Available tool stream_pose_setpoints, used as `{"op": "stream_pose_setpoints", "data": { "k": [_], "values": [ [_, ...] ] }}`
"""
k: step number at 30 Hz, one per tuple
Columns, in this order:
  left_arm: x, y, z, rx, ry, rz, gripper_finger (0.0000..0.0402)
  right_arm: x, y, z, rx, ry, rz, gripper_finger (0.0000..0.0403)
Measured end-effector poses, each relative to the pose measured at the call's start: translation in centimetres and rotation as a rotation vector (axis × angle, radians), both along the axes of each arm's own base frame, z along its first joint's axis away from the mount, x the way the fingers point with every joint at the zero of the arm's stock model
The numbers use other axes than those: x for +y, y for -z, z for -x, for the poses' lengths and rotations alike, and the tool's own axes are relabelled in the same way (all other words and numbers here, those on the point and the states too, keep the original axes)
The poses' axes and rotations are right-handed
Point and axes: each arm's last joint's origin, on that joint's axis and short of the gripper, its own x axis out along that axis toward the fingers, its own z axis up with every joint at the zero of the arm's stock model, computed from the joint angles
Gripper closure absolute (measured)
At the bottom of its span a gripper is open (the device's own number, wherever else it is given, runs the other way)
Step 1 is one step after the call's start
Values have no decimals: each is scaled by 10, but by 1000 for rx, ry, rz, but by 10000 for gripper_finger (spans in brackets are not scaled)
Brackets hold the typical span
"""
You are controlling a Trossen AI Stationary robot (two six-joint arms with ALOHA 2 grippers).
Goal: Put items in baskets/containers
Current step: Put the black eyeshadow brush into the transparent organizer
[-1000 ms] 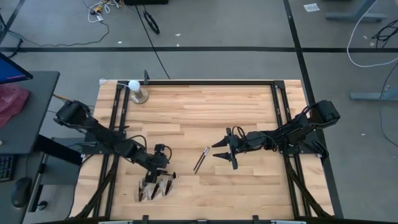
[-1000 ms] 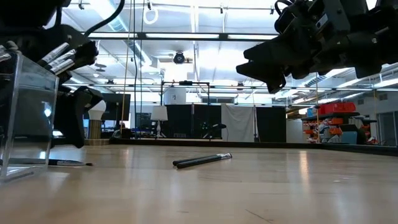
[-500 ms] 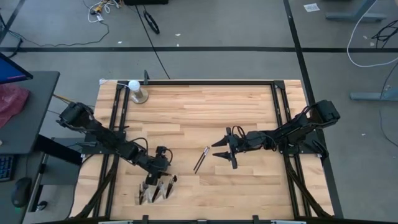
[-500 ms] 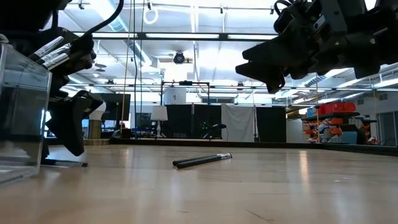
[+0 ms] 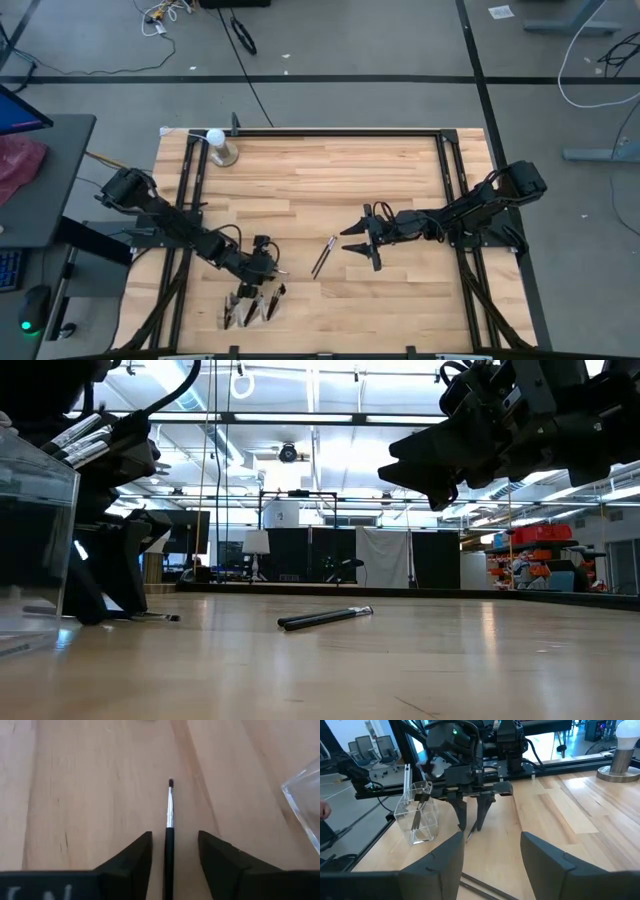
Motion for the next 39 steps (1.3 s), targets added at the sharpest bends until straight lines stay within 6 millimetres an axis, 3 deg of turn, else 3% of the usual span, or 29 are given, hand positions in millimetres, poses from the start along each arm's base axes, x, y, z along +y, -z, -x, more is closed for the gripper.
{"op": "stream_pose_setpoints", "data": {
  "k": [9,17,28,39],
  "values": [
    [14,1,-6,-12,-76,-27,337,0,0,0,1,0,-3,206],
    [33,1,-14,-29,-179,-62,391,0,0,0,1,0,-2,206],
    [79,16,4,-262,-393,83,378,0,0,0,2,-5,-3,206],
    [82,16,7,-285,-365,120,365,0,0,0,2,-5,-3,206]
  ]
}}
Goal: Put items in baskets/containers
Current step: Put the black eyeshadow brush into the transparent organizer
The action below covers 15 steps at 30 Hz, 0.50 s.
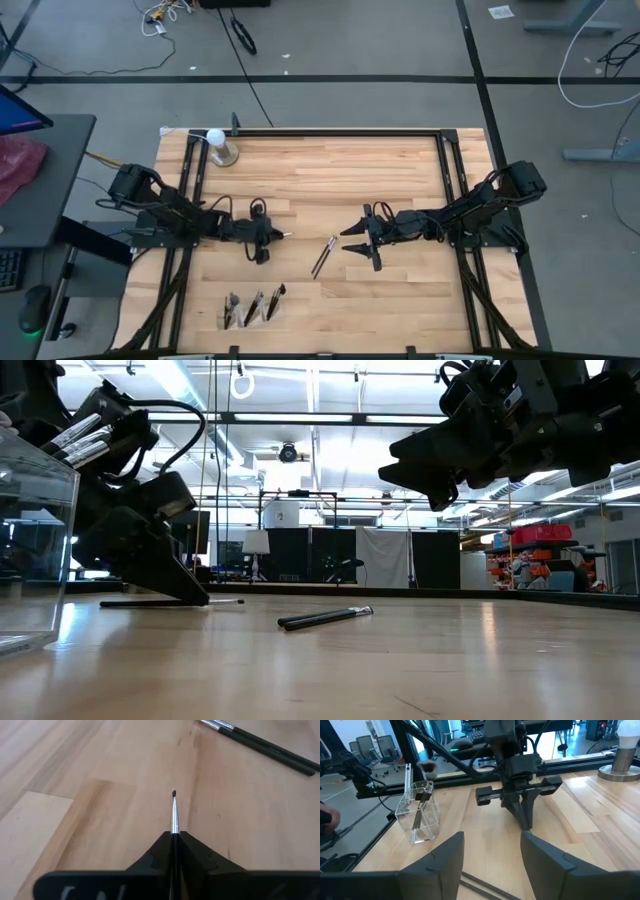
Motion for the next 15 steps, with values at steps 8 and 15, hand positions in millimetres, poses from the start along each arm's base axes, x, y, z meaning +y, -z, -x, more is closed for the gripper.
{"op": "stream_pose_setpoints", "data": {
  "k": [8,15],
  "values": [
    [0,-1,-1,-8,-12,3,335,0,0,0,0,0,0,206],
    [0,-1,-1,-13,-23,-5,267,0,0,0,0,0,0,206]
  ]
}}
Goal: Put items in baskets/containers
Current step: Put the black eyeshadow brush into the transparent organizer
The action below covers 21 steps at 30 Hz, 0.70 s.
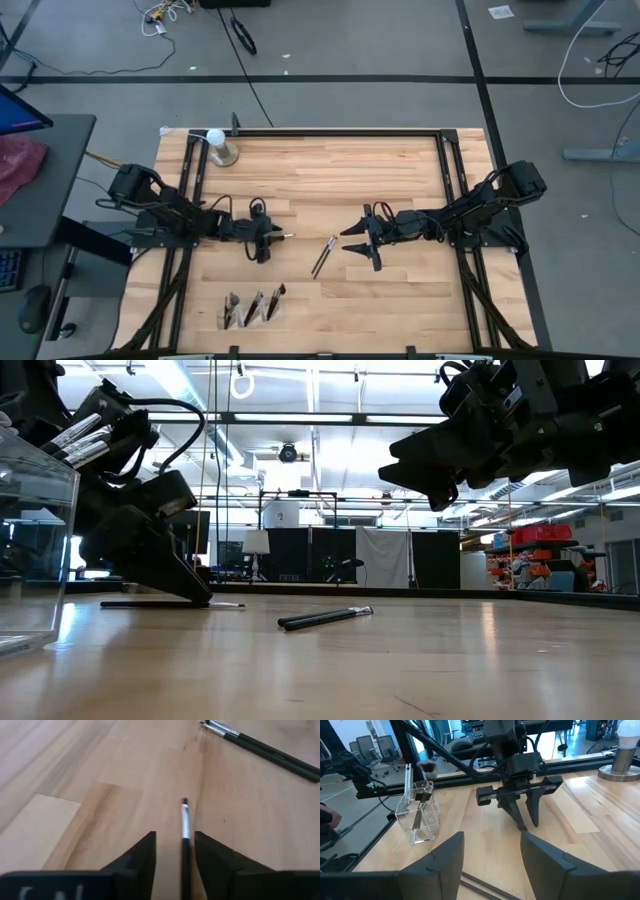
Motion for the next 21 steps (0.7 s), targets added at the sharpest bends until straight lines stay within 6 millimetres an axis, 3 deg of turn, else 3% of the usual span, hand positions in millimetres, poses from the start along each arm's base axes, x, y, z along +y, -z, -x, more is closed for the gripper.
{"op": "stream_pose_setpoints", "data": {
  "k": [7,21],
  "values": [
    [-2,5,0,22,13,-20,247,0,0,0,0,0,0,206],
    [-8,24,-1,50,2,-36,327,0,1,0,7,0,1,206]
  ]
}}
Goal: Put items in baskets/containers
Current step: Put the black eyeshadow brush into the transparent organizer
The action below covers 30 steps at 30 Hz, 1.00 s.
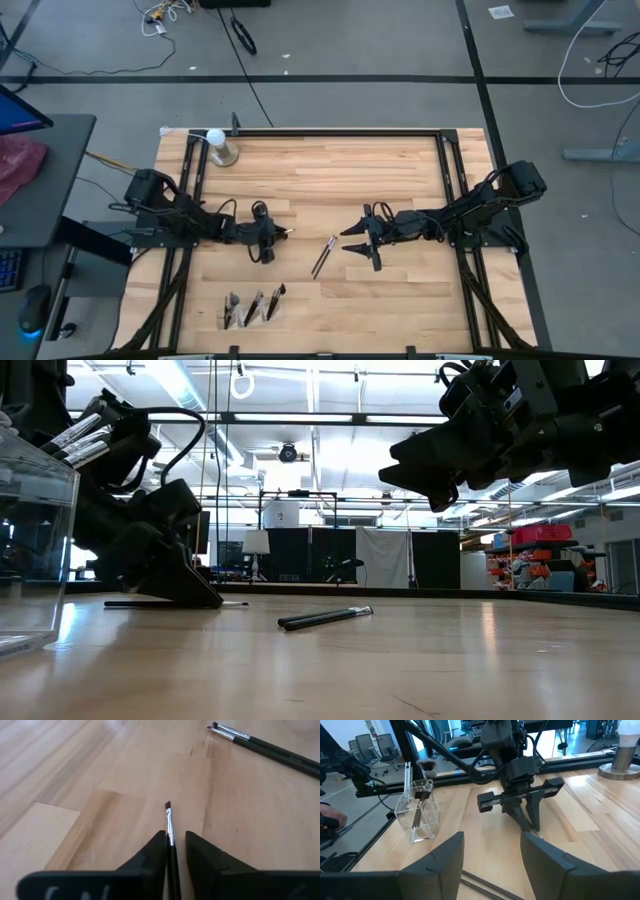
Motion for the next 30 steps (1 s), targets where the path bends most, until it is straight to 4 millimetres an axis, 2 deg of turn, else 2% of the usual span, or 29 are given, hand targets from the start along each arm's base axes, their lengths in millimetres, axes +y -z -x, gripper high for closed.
{"op": "stream_pose_setpoints", "data": {
  "k": [7,12,19,23,30],
  "values": [
    [1,3,7,16,17,36,387,0,0,0,1,-4,-4,206],
    [1,3,8,2,11,58,387,1,0,0,2,-11,-17,206],
    [0,-4,4,-103,59,96,389,2,0,0,6,-43,-32,206],
    [-1,-9,-4,-153,85,118,389,2,3,1,32,-42,-27,206],
    [-7,-30,-36,-277,130,89,389,1,11,3,111,3,11,206]
  ]
}}
